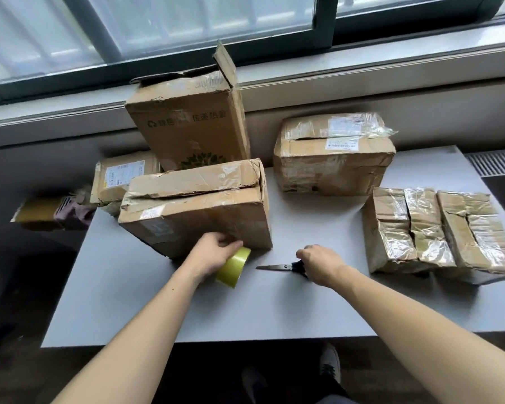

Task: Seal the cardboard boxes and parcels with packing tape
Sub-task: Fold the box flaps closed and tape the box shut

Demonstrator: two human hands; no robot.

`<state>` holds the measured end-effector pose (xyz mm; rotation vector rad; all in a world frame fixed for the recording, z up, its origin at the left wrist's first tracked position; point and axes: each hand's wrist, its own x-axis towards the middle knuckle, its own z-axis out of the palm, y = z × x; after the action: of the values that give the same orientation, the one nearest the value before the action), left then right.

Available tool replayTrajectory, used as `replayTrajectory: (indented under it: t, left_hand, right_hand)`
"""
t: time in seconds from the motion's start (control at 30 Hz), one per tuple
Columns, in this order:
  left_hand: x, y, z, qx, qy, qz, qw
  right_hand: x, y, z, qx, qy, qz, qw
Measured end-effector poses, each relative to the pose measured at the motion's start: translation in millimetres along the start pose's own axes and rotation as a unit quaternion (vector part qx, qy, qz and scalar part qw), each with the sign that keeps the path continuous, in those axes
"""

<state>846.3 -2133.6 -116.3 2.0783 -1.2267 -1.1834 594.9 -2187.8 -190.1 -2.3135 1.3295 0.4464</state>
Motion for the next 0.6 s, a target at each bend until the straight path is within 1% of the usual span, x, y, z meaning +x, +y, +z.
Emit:
replayTrajectory:
  t: [0.03, 0.1, 0.13, 0.17, 0.2, 0.23, 0.27, 0.3, 0.4, 0.43, 0.47, 0.5, 0.6]
  left_hand:
    - [-3, 2, 0, -0.02, -0.008, -0.006, 1.0]
    - [-9, 6, 1, -0.04, -0.015, -0.02, 0.999]
    - [-11, 7, 1, -0.047, -0.014, -0.024, 0.999]
    - [-13, 8, 1, -0.053, -0.011, -0.023, 0.998]
    - [-15, 8, 2, -0.062, -0.006, -0.019, 0.998]
    - [-18, 9, 2, -0.073, -0.001, -0.014, 0.997]
    - [-21, 10, 2, -0.084, 0.002, -0.007, 0.996]
    - [-25, 11, 2, -0.091, 0.005, -0.002, 0.996]
    - [-35, 11, 1, -0.08, 0.026, 0.012, 0.996]
    - [-39, 11, -1, -0.055, 0.037, 0.016, 0.998]
    - [-42, 11, -3, -0.021, 0.051, 0.018, 0.998]
    - [-46, 12, -5, 0.006, 0.067, 0.016, 0.998]
    - [-55, 12, -16, 0.029, 0.109, -0.005, 0.994]
  right_hand:
    - [0, -2, -4, 0.029, 0.005, -0.002, 1.0]
    - [-1, -13, -16, 0.15, 0.003, -0.012, 0.989]
    - [-3, -21, -23, 0.224, 0.001, -0.022, 0.974]
    - [-5, -30, -29, 0.303, 0.001, -0.028, 0.953]
    - [-7, -40, -36, 0.388, -0.002, -0.027, 0.921]
    - [-10, -50, -41, 0.478, -0.016, -0.022, 0.878]
    - [-12, -59, -47, 0.549, -0.04, -0.017, 0.835]
    - [-14, -67, -51, 0.595, -0.062, -0.016, 0.801]
    - [-16, -83, -52, 0.642, -0.092, -0.024, 0.761]
    - [-15, -87, -50, 0.657, -0.094, -0.027, 0.747]
    - [-14, -91, -49, 0.663, -0.095, -0.032, 0.742]
    - [-13, -96, -47, 0.664, -0.096, -0.037, 0.74]
    - [-14, -110, -50, 0.636, -0.093, -0.063, 0.764]
